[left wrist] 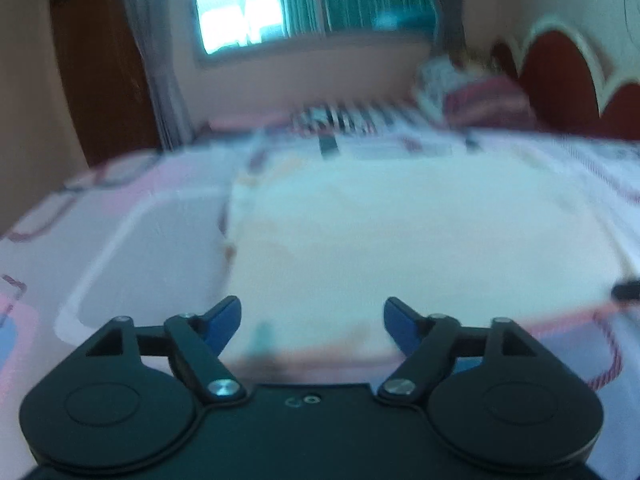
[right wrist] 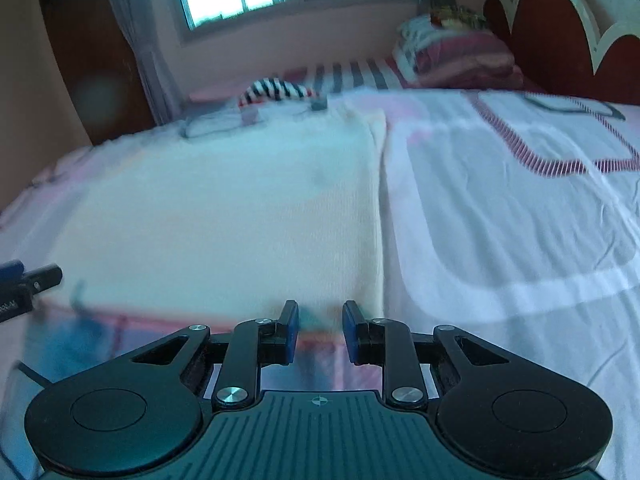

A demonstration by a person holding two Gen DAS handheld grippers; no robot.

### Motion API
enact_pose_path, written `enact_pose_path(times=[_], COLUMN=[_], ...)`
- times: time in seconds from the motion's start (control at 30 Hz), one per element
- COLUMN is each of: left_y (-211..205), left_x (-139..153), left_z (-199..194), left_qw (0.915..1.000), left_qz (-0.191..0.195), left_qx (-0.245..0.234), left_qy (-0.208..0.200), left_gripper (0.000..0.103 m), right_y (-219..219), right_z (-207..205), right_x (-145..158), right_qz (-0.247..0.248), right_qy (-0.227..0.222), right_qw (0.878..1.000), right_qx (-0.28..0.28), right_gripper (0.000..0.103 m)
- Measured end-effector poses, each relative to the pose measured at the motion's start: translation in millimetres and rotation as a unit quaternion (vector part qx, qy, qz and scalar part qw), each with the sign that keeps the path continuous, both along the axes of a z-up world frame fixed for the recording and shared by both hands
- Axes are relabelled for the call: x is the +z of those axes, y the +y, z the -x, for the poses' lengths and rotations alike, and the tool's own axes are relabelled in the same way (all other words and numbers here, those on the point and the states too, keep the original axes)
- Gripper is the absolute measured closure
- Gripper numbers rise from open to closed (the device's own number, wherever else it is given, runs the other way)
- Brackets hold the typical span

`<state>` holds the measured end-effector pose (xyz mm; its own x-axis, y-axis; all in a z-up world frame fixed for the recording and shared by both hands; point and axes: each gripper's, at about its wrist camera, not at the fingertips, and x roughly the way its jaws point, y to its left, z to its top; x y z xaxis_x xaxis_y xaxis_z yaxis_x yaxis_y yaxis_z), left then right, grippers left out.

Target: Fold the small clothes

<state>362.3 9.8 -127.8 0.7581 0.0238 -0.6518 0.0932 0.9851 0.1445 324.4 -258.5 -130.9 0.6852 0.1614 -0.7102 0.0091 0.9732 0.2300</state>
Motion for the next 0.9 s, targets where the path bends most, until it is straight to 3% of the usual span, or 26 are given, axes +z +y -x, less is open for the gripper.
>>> enact_pose_path(times=[0.03,0.17,0.27,0.57,0.67,0.73,0.8,0.9], left_y=[2,19,19,20,33,46,59,69], left_x=[-8,-16,-16,-11,6,8,0,-17], left_z=[-5,-7,-9,-12,4,14,22,28], left_qw=[0.9998,0.9986,0.9988,0.9979,0.996,0.9877,0.9693,0.9429], left_qz=[0.005,0.048,0.044,0.05,0.086,0.15,0.233,0.31], left_qx=[0.001,0.001,0.002,0.002,0.018,0.041,0.069,0.116], left_qy=[0.022,0.022,0.023,0.04,0.016,0.02,0.034,0.035], left_gripper=[0.029,0.022,0.02,0.02,0.028,0.038,0.043,0.044], right_y=[1,-8,-6,-7,-16,-17,-14,-4], right_z=[0,4,-4,-8,0,6,9,6], right_x=[1,11,-3,0,13,21,27,34], right_qz=[0.002,-0.027,-0.006,-0.006,-0.041,-0.045,-0.056,-0.059], right_qy=[0.0,-0.027,0.007,0.014,-0.008,-0.019,-0.03,-0.036], right_qw=[1.0,0.999,1.0,1.0,0.999,0.998,0.998,0.997], right_qx=[0.001,-0.009,-0.009,-0.007,-0.025,-0.027,-0.024,-0.018], right_gripper=[0.078,0.078,0.078,0.078,0.078,0.078,0.078,0.078])
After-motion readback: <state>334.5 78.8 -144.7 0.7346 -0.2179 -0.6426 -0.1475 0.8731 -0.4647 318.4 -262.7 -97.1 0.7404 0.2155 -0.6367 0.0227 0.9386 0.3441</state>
